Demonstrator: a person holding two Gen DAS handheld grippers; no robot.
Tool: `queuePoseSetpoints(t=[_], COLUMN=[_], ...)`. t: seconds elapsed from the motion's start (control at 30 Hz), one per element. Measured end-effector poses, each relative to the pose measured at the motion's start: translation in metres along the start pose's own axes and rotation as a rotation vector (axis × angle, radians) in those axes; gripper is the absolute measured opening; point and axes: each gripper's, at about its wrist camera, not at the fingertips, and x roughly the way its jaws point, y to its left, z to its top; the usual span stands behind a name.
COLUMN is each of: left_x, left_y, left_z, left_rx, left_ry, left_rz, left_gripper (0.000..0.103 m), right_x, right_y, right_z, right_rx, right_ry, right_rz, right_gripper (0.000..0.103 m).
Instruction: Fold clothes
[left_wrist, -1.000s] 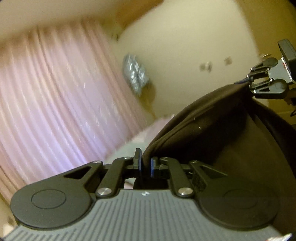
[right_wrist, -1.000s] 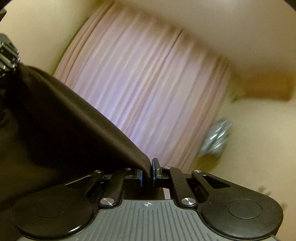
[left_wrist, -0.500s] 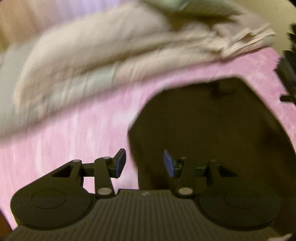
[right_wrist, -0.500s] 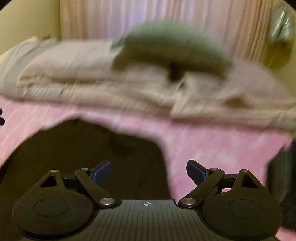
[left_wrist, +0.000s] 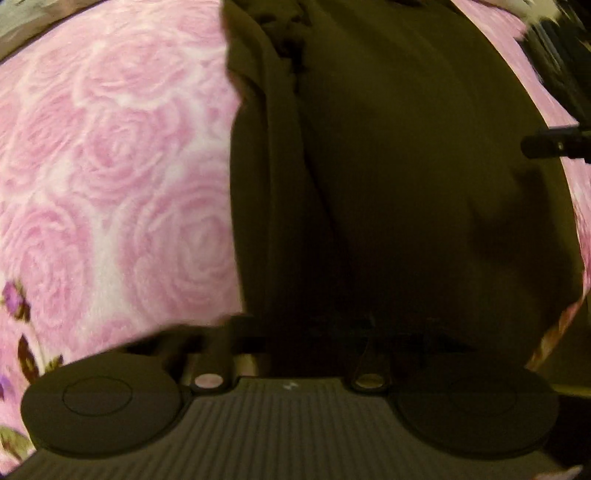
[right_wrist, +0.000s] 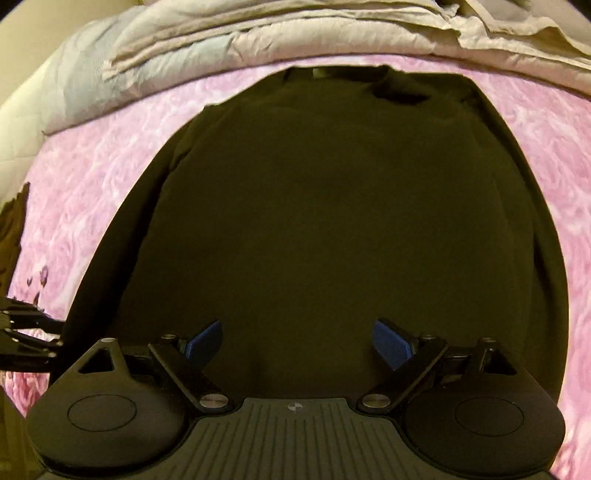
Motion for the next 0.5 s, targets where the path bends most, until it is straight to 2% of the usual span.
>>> queuePoseSetpoints(t=[0.1,0.23,0.33,0.4,0.5], left_x=[-0.03,-0.104,-0.146,-0.162,-0.172], left_y=[0.036,0.136,0.229,0.286,0.326], left_z=[0.002,0.021,0.047,0.062,0.071], left_rx=[0.012,-0.034,-0.106,-0.181,-0.206], left_ry=[-0.047,-0.123,-0.17,-0.208,-0.269], left_rz=[-0.061,-0.064,0.005,0.103,0.242], left_gripper=[0.0,0.0,0.001,0.011,0.017], right_x=[-0.005,-0.01,-0.01,-0.01,-0.011], right_y=[0.026,0.075,0.115,0.139,0.162], right_z=[-0.007,-0.012,-0.005,0.0,0.005], right_rx=[0.017,0.009,-0.013,-0.032,-0.061], right_ry=[-0.001,0.004,-0.01,-0.026,-0.047], right_rz=[-0.056,-0.096,-0.087,-0.076,-0.075], right_gripper=[0.091,0.091,0.091,0.091,0.091])
